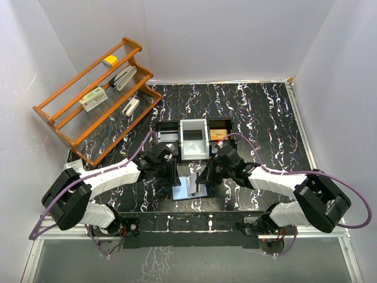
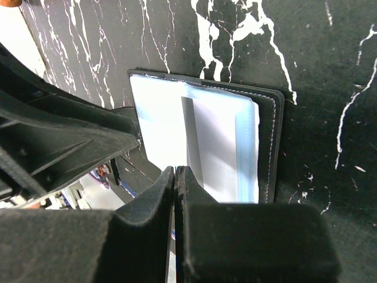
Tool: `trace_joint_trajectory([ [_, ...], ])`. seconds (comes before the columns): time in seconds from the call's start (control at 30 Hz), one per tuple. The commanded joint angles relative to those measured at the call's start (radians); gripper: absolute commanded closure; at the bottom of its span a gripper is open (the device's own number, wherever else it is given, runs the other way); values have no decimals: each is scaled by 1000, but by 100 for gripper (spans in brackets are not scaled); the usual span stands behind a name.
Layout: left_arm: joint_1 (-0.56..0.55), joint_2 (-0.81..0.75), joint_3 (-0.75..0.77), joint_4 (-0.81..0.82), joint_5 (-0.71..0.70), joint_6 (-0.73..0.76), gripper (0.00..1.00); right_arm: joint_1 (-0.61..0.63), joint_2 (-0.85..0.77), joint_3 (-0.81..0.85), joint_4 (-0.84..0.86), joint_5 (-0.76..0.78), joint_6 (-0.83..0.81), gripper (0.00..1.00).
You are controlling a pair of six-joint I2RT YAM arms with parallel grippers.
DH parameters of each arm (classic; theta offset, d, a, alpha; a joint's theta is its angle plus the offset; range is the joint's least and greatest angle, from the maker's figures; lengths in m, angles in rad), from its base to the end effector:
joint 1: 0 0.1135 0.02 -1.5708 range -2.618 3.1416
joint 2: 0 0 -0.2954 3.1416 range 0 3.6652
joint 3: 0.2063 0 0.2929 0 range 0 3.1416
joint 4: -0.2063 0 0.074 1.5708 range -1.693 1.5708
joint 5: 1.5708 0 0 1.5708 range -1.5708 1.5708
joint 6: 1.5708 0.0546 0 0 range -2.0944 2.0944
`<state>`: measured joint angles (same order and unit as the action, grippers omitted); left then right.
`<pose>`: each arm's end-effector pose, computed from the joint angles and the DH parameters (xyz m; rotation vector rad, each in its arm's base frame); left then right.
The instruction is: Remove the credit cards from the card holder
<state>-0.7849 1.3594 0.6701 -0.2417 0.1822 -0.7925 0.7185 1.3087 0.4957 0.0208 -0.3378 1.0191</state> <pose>0.2008 -0.2145 0.1639 0.0715 2.7020 -0.8089 0.1930 0.1928 0.1425 0.2144 2.6585 1.1264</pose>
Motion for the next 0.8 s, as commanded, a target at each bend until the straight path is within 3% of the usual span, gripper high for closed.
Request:
trace_joint_trajectory([
  [0.0, -11, -6, 56, 80, 80, 8, 74, 1, -40, 39, -3, 43, -16, 100],
  [0.3, -27, 112, 22, 204, 137, -38, 74, 1, -80, 61, -57, 101, -33, 100],
  [0.6, -36, 104, 9, 8, -18, -18, 78, 1, -111, 125, -119, 141, -90, 100],
  [0.77, -37, 47, -25, -1, -35, -9, 78, 1, -124, 156, -65, 141, -157, 100],
])
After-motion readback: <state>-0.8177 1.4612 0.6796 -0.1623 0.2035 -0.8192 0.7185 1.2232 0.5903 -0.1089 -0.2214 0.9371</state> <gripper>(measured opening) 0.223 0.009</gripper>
